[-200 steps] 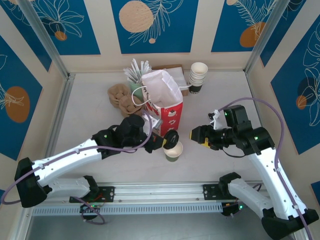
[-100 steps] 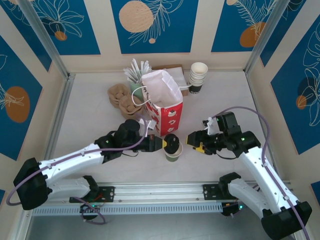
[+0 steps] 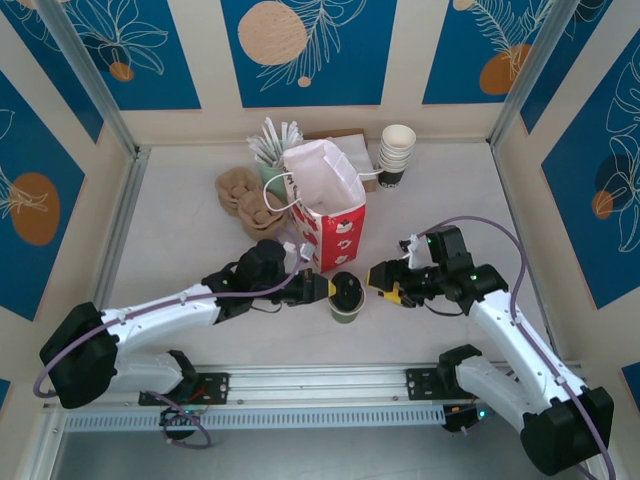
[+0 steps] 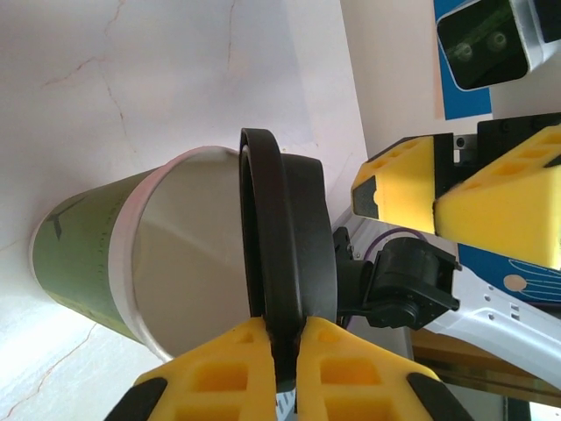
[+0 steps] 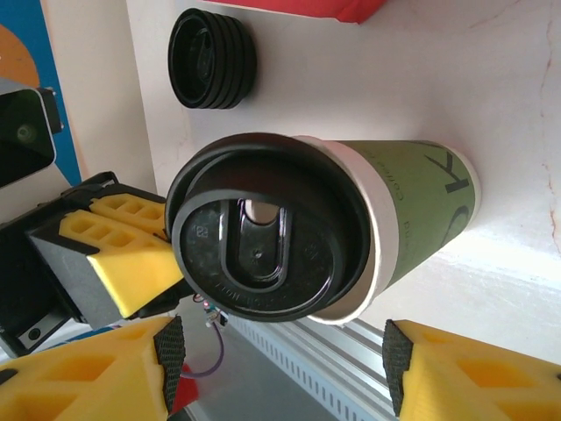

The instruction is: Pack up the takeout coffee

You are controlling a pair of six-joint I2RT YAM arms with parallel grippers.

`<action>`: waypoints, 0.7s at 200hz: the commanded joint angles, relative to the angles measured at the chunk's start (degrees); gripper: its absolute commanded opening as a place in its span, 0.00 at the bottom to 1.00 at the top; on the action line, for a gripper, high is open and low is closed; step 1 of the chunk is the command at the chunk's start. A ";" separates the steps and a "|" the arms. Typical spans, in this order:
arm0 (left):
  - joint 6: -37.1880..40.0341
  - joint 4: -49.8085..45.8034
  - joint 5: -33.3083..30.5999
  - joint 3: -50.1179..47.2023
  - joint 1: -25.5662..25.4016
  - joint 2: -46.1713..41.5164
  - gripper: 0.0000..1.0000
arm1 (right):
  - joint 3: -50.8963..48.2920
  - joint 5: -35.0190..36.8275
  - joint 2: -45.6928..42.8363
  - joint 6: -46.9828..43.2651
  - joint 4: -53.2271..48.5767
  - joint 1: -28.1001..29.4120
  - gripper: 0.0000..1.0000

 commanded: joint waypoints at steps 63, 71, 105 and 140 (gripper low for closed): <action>-0.50 -0.55 0.12 -0.90 1.45 1.44 0.24 | -2.09 -3.02 3.19 1.38 6.24 -0.16 0.64; -0.41 -0.71 -0.01 -0.97 1.48 1.68 0.24 | -2.26 -3.03 3.46 1.38 6.74 -0.08 0.64; 0.10 -1.35 -0.40 -1.08 1.54 2.43 0.26 | -2.76 -3.22 5.34 1.85 8.33 0.48 0.64; 0.47 -1.31 -0.50 -1.47 1.54 3.05 0.27 | -2.68 -2.65 6.03 1.79 8.83 1.16 0.64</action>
